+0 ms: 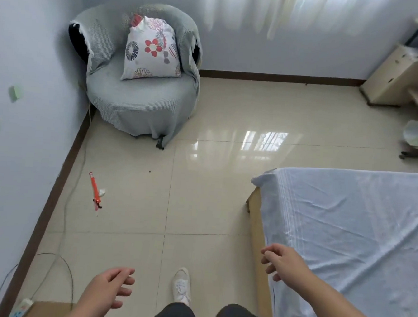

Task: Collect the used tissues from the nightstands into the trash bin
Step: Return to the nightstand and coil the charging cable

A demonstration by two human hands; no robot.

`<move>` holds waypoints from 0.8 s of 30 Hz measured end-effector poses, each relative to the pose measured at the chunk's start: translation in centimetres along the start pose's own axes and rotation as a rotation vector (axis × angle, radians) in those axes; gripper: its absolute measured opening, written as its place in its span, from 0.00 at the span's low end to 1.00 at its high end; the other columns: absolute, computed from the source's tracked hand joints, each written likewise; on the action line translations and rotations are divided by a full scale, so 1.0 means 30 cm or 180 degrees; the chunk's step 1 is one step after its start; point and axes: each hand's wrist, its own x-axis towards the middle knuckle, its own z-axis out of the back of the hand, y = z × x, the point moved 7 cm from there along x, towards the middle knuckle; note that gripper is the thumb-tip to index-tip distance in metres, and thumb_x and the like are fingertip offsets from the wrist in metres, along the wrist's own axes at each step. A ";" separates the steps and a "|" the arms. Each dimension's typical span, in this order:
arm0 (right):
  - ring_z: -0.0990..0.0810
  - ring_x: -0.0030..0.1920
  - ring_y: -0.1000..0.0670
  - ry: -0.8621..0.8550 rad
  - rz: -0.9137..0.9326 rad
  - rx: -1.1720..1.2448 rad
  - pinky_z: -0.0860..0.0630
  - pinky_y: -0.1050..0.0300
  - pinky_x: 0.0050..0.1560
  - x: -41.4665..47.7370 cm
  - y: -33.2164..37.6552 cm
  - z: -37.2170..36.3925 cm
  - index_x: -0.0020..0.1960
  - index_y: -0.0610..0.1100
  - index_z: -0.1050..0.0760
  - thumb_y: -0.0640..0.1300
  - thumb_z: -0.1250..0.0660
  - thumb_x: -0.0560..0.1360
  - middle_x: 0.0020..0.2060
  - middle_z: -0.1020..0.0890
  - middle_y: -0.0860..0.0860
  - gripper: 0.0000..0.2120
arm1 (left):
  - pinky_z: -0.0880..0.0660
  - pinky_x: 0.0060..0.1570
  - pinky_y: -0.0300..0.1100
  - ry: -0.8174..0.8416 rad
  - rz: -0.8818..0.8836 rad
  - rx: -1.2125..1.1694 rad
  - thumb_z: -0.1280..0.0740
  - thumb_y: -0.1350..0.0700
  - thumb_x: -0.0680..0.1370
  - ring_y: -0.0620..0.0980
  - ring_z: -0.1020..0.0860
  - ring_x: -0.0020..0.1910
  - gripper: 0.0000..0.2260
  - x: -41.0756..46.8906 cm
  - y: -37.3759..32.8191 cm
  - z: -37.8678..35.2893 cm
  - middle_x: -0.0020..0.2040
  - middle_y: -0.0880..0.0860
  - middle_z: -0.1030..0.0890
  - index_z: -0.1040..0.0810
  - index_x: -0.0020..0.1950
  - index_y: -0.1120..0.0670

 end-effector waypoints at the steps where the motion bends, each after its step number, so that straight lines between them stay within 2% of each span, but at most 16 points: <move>1: 0.14 0.44 0.47 0.0009 -0.0081 -0.0019 0.18 0.55 0.40 0.028 0.008 0.013 0.56 0.48 0.19 0.42 0.38 0.84 0.48 0.14 0.48 0.09 | 0.22 0.39 0.46 0.0029 -0.0080 0.0068 0.33 0.56 0.85 0.56 0.15 0.42 0.08 0.053 -0.109 0.010 0.50 0.57 0.12 0.13 0.55 0.55; 7: 0.17 0.38 0.48 -0.0132 -0.0506 0.0259 0.22 0.56 0.34 0.207 0.077 0.151 0.53 0.45 0.18 0.39 0.36 0.82 0.45 0.13 0.46 0.09 | 0.20 0.40 0.47 0.0265 -0.0675 0.0328 0.33 0.54 0.85 0.56 0.14 0.46 0.08 0.311 -0.778 -0.047 0.50 0.55 0.12 0.14 0.55 0.52; 12: 0.18 0.37 0.47 -0.0259 -0.0624 0.0500 0.23 0.55 0.34 0.490 0.179 0.316 0.51 0.43 0.17 0.38 0.36 0.81 0.43 0.13 0.45 0.09 | 0.18 0.40 0.45 0.0397 -0.0931 0.0451 0.35 0.53 0.86 0.54 0.14 0.47 0.09 0.519 -1.182 -0.185 0.50 0.52 0.12 0.14 0.56 0.50; 18: 0.17 0.40 0.49 -0.0127 -0.0359 0.0424 0.22 0.57 0.37 0.844 0.500 0.566 0.52 0.45 0.17 0.41 0.38 0.83 0.47 0.14 0.46 0.10 | 0.20 0.39 0.45 0.0365 -0.0732 0.0635 0.34 0.55 0.86 0.54 0.14 0.45 0.09 0.680 -1.434 -0.282 0.50 0.53 0.11 0.13 0.55 0.50; 24: 0.18 0.37 0.48 -0.0406 0.0078 0.0549 0.22 0.58 0.34 1.133 0.905 0.890 0.53 0.43 0.18 0.38 0.37 0.83 0.46 0.13 0.45 0.09 | 0.21 0.39 0.46 0.0220 -0.0406 0.0633 0.32 0.56 0.85 0.56 0.15 0.43 0.08 0.860 -1.614 -0.317 0.49 0.55 0.11 0.12 0.52 0.51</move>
